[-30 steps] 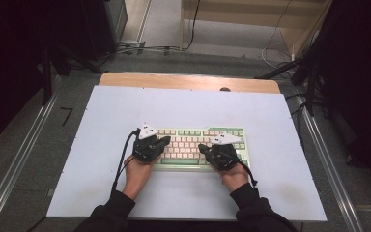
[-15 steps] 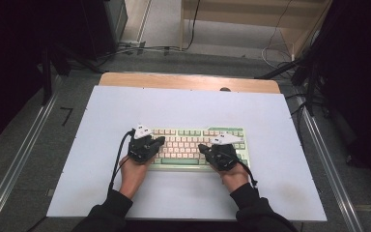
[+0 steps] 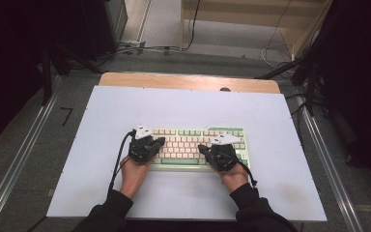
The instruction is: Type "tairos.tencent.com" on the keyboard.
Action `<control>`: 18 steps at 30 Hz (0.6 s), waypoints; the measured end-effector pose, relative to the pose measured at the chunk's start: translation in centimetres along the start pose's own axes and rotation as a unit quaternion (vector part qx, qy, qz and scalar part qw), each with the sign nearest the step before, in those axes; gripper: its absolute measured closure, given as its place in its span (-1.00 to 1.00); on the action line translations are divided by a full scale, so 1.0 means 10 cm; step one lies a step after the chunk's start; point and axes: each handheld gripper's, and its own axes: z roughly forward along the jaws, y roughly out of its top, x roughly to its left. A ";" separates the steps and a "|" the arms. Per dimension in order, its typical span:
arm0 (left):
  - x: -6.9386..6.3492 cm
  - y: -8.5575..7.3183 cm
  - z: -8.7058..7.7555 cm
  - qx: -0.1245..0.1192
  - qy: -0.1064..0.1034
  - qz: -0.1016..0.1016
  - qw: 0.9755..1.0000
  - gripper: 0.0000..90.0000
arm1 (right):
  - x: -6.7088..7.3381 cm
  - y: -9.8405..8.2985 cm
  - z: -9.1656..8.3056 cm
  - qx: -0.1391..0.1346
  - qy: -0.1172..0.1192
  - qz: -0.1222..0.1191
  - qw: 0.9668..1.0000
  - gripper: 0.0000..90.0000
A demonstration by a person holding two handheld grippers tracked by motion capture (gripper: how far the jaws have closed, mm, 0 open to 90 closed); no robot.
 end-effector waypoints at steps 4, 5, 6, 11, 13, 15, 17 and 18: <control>0.00 0.00 0.01 0.000 0.002 0.002 1.000 1.00 | 0.00 0.00 0.00 0.000 -0.001 0.001 1.000 0.95; 0.00 0.00 0.01 0.001 0.002 0.003 1.000 1.00 | 0.00 0.00 0.00 0.000 -0.001 0.001 1.000 0.96; -0.01 -0.01 0.02 0.002 0.002 0.003 1.000 1.00 | 0.00 0.00 0.00 0.000 -0.001 0.001 1.000 0.96; -0.03 -0.02 0.02 0.005 0.001 0.007 1.000 1.00 | 0.00 0.00 0.00 0.000 0.000 0.000 1.000 0.95; -0.03 -0.01 0.00 -0.007 0.001 0.005 1.000 1.00 | 0.00 0.00 0.00 -0.001 -0.001 -0.001 1.000 0.95; -0.03 0.01 -0.03 -0.013 -0.002 0.002 1.000 1.00 | 0.00 0.00 -0.01 -0.001 -0.002 0.002 1.000 0.95; -0.03 0.01 -0.05 -0.014 -0.005 -0.001 1.000 1.00 | -0.01 0.00 0.00 -0.001 -0.002 0.002 1.000 0.95; -0.03 0.01 -0.05 -0.014 -0.005 -0.001 1.000 1.00 | -0.01 0.00 0.00 -0.001 -0.002 0.001 1.000 0.96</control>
